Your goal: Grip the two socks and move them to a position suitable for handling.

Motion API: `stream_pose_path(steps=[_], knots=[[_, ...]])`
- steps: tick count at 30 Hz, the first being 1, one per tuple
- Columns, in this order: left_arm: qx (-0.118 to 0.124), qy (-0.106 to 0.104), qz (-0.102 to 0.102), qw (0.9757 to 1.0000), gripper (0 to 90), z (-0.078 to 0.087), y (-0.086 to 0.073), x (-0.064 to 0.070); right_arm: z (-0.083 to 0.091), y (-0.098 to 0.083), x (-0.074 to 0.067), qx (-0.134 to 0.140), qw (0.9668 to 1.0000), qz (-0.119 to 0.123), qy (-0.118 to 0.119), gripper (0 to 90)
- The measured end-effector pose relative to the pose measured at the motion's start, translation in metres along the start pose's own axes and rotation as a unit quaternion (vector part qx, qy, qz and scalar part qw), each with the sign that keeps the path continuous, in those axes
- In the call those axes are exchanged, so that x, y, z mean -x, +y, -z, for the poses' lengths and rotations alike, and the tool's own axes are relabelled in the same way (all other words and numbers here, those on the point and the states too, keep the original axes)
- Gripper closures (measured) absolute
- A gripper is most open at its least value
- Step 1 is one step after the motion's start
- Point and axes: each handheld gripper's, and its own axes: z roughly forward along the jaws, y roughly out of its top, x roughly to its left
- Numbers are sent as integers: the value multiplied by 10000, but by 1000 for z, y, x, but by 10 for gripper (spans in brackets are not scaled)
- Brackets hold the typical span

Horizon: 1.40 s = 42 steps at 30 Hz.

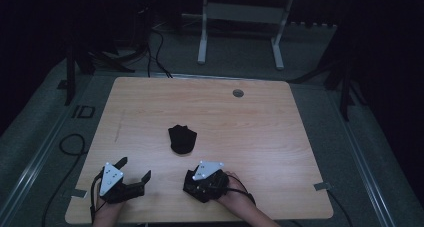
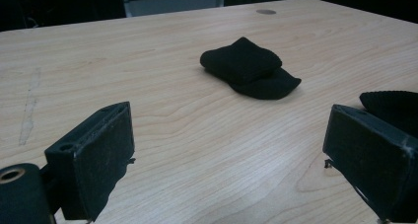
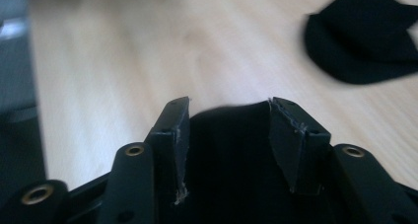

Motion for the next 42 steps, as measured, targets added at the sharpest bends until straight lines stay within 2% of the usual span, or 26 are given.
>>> stream_pose_path(steps=[2,3,6,8,9,10,11,12,13,15,18,21,23,25,27,28,30,31,32,33,34,36,37,38,40,42], knots=[[3,-14,-9,10000,58,0,0,0,-5,-4,-2,-248,9993,285,-73,499],[13,-22,1,10000,58,0,0,0,-7,-6,0,-288,9990,334,-74,504],[47,-41,19,10000,58,0,0,0,-10,-8,10,-368,9984,359,242,509],[53,-52,28,10000,58,0,0,0,-12,-10,18,-361,9971,318,590,496],[52,-55,24,10000,58,0,0,0,-16,-12,20,-423,9966,318,628,507],[59,-67,16,10000,58,0,0,0,-18,-14,20,-479,9957,363,707,538],[63,-78,17,9999,58,-1,0,1,-19,-16,19,-371,9956,382,772,610],[49,-79,-12,10000,58,-1,0,1,-18,-16,18,-344,9960,332,760,687],[38,-101,-37,9999,58,-1,0,2,-17,-16,16,-348,9969,337,622,729],[32,-156,-22,9999,58,-1,1,4,-15,-15,9,-319,9978,462,345,766],[5,-420,137,9990,58,-5,1,10,-7,-13,9,-88,9996,238,111,782],[-233,-822,235,9961,59,-12,5,20,6,-10,17,182,9998,-52,-113,783],[-405,-1021,180,9938,73,-17,8,29,15,-7,22,308,9994,-160,-48,783],[-515,-1252,182,9906,163,-22,12,39,24,-5,25,447,9988,-204,-46,782],[-596,-1547,213,9859,213,-28,16,49,31,-5,26,536,9984,-188,-48,781],[-607,-1721,279,9828,300,-31,18,53,34,-4,25,522,9985,-146,-87,781],[-600,-2018,420,9767,404,-36,23,59,40,-4,24,562,9983,-78,-143,781],[-612,-2108,469,9745,446,-39,25,62,42,-5,23,570,9983,-60,-130,780],[-592,-2232,568,9713,449,-41,28,63,44,-5,22,576,9983,-3,-124,779],[-563,-2358,724,9675,488,-43,30,64,45,-6,20,583,9982,29,-170,779],[-537,-2437,846,9647,532,-45,33,64,47,-6,19,567,9982,71,-169,779],[-495,-2642,1083,9571,579,-50,36,63,49,-6,17,573,9981,139,-190,778],[-515,-2715,1137,9543,600,-52,38,62,50,-6,16,567,9981,168,-184,778],[-548,-2817,1212,9503,606,-54,38,62,51,-6,15,585,9979,198,-180,777],[-558,-3099,1373,9392,635,-59,38,63,53,-6,14,615,9977,211,-196,777],[-599,-3247,1451,9327,670,-62,37,63,54,-6,14,658,9973,233,-213,776]])
